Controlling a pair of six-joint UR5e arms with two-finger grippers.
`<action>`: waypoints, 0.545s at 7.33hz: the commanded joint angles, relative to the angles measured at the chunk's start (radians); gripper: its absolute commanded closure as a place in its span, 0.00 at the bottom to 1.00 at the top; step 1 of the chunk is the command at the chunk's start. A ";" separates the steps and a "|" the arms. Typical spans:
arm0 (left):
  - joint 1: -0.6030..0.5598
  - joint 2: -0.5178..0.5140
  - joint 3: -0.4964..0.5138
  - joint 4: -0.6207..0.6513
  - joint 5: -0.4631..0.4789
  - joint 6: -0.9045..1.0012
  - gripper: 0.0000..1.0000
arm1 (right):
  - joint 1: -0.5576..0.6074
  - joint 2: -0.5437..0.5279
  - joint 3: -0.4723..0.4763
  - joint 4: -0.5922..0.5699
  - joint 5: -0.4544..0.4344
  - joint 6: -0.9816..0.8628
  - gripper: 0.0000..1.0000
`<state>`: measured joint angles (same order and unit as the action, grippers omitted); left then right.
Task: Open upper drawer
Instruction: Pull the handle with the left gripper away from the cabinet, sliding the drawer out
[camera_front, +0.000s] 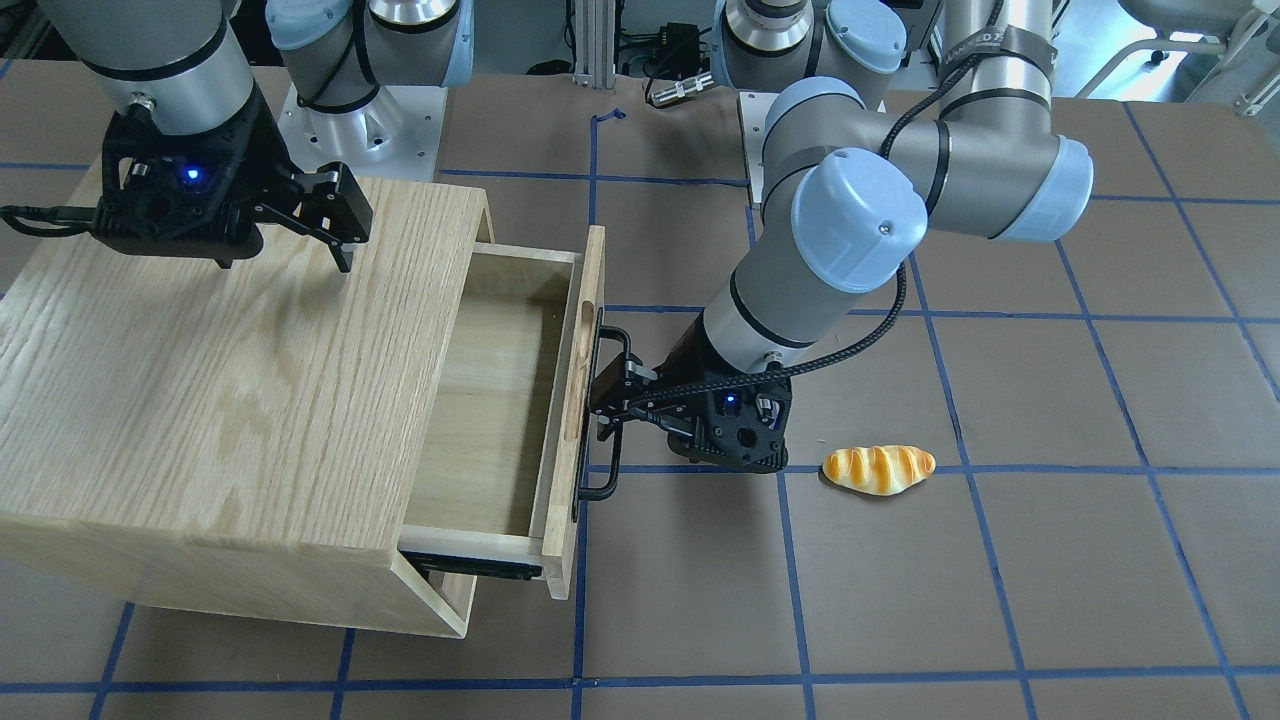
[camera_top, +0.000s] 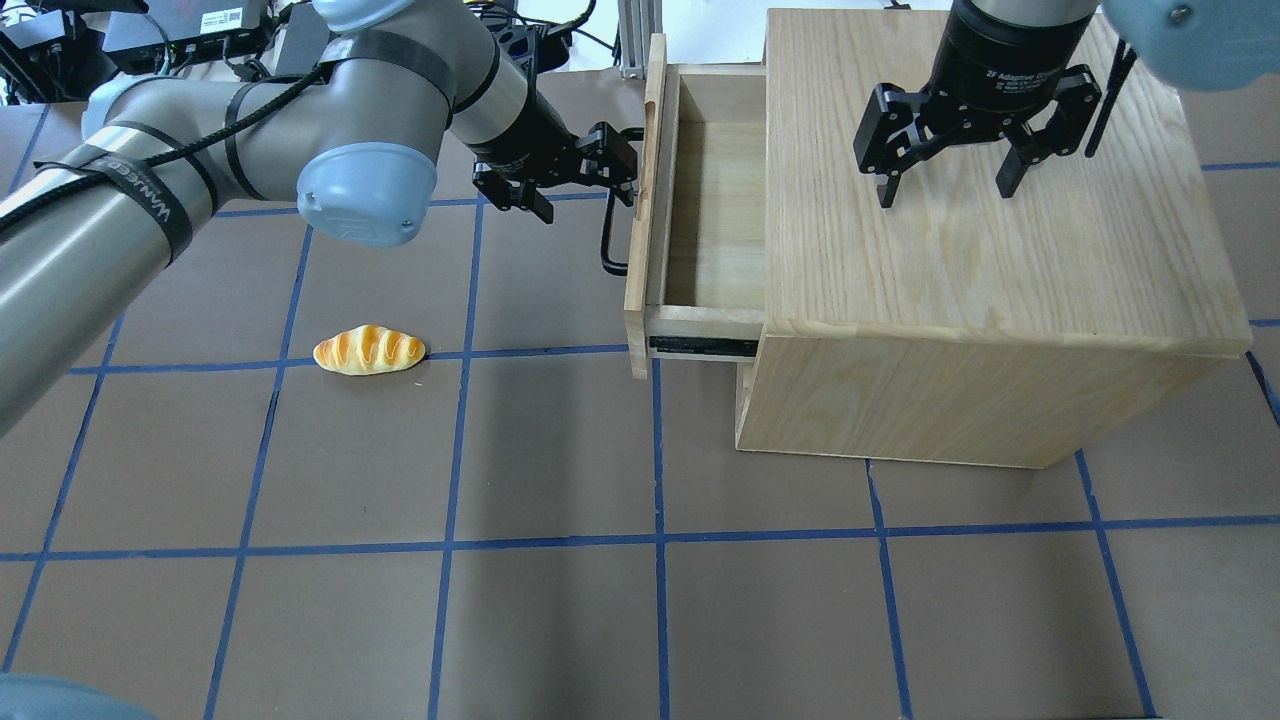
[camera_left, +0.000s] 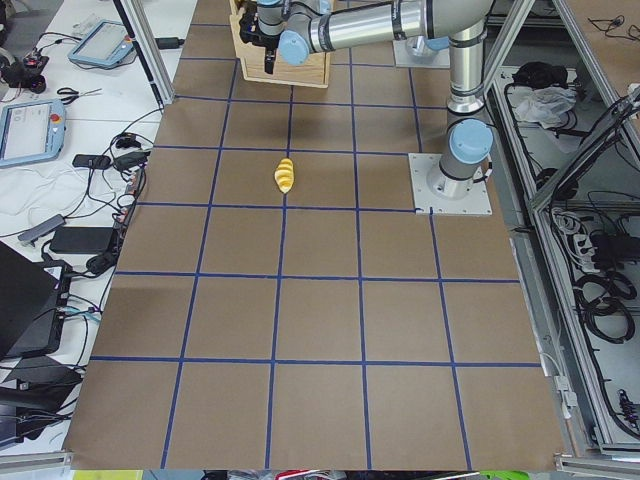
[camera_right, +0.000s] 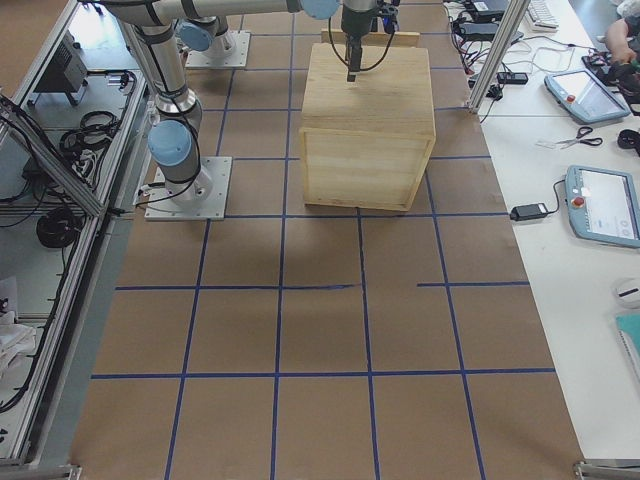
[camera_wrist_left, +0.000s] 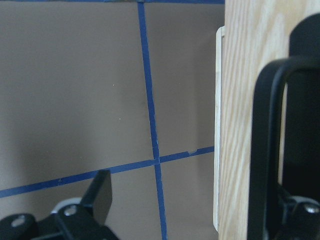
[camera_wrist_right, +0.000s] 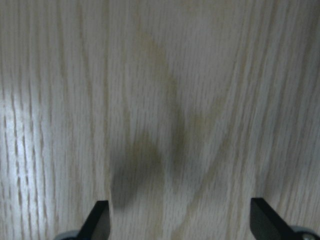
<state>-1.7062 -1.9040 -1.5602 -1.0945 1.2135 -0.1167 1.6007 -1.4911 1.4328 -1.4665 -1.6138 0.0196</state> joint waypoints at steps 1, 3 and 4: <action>0.029 0.013 -0.001 -0.025 -0.012 0.005 0.01 | 0.001 0.000 0.000 0.000 0.000 0.000 0.00; 0.049 0.016 -0.003 -0.039 -0.011 0.018 0.01 | 0.001 0.000 0.000 0.000 0.000 0.000 0.00; 0.051 0.017 -0.003 -0.039 -0.008 0.025 0.01 | -0.001 0.000 0.000 0.000 0.000 0.000 0.00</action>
<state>-1.6606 -1.8887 -1.5625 -1.1301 1.2031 -0.1015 1.6012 -1.4911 1.4328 -1.4665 -1.6138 0.0199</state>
